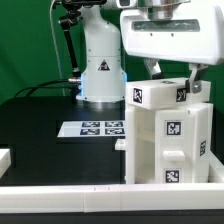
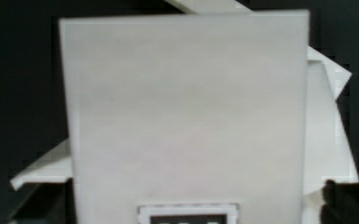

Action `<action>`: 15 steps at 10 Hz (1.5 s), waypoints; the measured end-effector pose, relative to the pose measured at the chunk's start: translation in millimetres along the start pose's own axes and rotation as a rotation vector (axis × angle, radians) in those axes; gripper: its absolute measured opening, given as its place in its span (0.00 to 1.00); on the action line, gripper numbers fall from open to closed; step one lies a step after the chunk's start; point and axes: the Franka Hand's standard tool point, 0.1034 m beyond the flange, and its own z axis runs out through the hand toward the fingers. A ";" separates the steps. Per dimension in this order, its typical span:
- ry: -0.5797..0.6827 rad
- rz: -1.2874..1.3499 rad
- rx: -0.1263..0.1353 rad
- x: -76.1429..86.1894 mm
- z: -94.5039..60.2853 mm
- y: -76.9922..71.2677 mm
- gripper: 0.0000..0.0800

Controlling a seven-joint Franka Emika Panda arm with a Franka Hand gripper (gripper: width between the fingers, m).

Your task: Assemble cabinet

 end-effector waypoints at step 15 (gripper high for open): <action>0.018 -0.903 0.032 -5.1 -25.4 -14.1 1.00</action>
Offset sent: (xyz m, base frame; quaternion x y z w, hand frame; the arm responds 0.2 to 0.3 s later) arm -0.0099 0.0059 0.0199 0.0097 -0.0390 -0.0116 0.9991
